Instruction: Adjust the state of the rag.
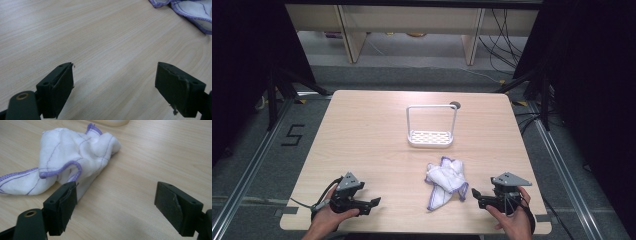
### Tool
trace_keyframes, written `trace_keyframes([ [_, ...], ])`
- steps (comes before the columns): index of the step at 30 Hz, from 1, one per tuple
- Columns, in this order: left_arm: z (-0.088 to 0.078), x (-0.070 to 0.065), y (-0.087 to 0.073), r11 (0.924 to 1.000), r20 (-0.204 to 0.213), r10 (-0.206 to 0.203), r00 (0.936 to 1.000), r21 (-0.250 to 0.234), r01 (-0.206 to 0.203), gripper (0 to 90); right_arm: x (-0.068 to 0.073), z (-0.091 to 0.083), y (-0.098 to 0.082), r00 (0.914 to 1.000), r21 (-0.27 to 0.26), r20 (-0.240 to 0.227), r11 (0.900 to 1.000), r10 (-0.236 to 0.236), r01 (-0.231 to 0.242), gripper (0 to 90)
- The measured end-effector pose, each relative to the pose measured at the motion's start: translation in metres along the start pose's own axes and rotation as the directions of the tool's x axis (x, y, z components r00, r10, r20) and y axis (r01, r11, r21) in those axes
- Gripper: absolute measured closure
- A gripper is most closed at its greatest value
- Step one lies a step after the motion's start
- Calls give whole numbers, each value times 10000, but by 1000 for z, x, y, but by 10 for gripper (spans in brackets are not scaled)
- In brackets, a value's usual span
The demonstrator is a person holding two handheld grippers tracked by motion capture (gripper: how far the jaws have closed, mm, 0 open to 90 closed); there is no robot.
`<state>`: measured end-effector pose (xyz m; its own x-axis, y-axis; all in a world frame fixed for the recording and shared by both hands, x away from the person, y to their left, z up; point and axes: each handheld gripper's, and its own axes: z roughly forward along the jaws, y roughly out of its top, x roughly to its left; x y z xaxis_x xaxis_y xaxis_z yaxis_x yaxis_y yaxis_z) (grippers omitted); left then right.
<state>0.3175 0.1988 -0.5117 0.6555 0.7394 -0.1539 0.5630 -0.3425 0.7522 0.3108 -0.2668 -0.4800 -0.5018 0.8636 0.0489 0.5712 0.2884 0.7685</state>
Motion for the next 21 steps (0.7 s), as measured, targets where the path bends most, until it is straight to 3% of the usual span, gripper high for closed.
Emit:
trace_keyframes([
  [9,0,0,0,9999,10,-108,9999,-93,108,148,7,-1,5,9994,23,-246,9997,-248,248,208],
  [13,0,-1,0,9999,7,-123,9999,-94,123,148,13,-2,7,9992,95,-396,10000,22,-18,215],
  [15,1,-1,0,9998,-29,-137,9999,-136,136,148,12,-1,9,9979,-85,-477,9990,-440,436,220],
  [19,1,-1,0,9999,4,-118,9999,-100,118,148,14,-1,12,9971,-80,-567,9987,-511,507,227],
  [20,1,-1,0,9998,-29,-137,9999,-120,137,148,18,-2,12,9981,87,-606,9999,-102,107,227],
  [21,0,-1,0,9998,-5,-137,9999,-107,137,148,18,-1,13,9975,23,-659,9997,-257,259,228],
])
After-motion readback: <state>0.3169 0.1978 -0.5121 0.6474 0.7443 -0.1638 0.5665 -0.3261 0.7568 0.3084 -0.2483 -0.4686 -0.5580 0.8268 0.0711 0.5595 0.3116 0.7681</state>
